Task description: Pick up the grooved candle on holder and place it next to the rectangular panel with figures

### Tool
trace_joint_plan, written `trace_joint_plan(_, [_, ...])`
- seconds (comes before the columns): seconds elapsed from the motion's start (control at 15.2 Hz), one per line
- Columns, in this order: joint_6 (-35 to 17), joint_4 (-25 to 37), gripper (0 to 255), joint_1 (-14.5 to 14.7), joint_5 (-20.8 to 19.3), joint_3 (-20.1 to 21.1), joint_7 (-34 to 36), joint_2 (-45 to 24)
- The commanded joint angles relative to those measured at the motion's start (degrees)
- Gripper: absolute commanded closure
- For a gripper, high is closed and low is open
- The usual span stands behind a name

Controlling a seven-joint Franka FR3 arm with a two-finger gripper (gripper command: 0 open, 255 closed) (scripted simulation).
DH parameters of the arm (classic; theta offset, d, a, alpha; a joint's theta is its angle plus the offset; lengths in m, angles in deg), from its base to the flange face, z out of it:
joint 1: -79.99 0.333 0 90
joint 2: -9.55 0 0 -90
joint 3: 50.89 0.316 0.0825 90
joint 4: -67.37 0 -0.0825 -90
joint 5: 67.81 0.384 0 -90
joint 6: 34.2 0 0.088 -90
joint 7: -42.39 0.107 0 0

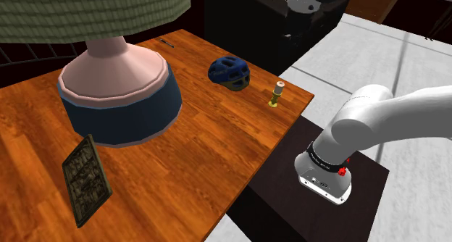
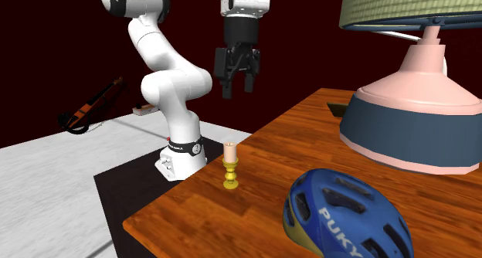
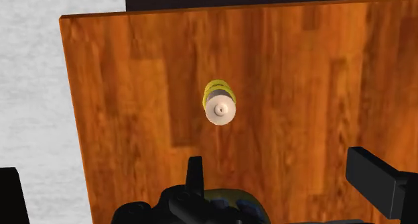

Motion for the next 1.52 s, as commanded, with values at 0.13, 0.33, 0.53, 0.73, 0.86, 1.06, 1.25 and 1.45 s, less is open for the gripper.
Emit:
trace_joint_plan(0.13, [-7.12,-8.87,0,-1.25,-1.77,-2.53,-1.93,2.95])
trace_joint_plan(0.33, [-13.14,-14.82,0,-2.5,-3.44,-4.75,-3.45,3.69])
trace_joint_plan(0.53, [-17.77,-18.67,0,-3.56,-4.82,-6.48,-4.61,3.46])
trace_joint_plan(0.73, [-20.79,-20.41,0,-3.77,-5.31,-6.93,-4.56,2.17])
trace_joint_plan(0.86, [-22.9,-21.51,0,-3.9,-5.65,-7.23,-4.52,1.14])
trace_joint_plan(1.06, [-25.72,-22.85,0,-4.07,-6.11,-7.64,-4.47,-0.36])
trace_joint_plan(1.25, [-25.73,-22.84,0,-4.06,-6.11,-7.64,-4.47,-0.37])
trace_joint_plan(1.45, [-25.74,-22.84,0,-4.06,-6.11,-7.64,-4.47,-0.37])
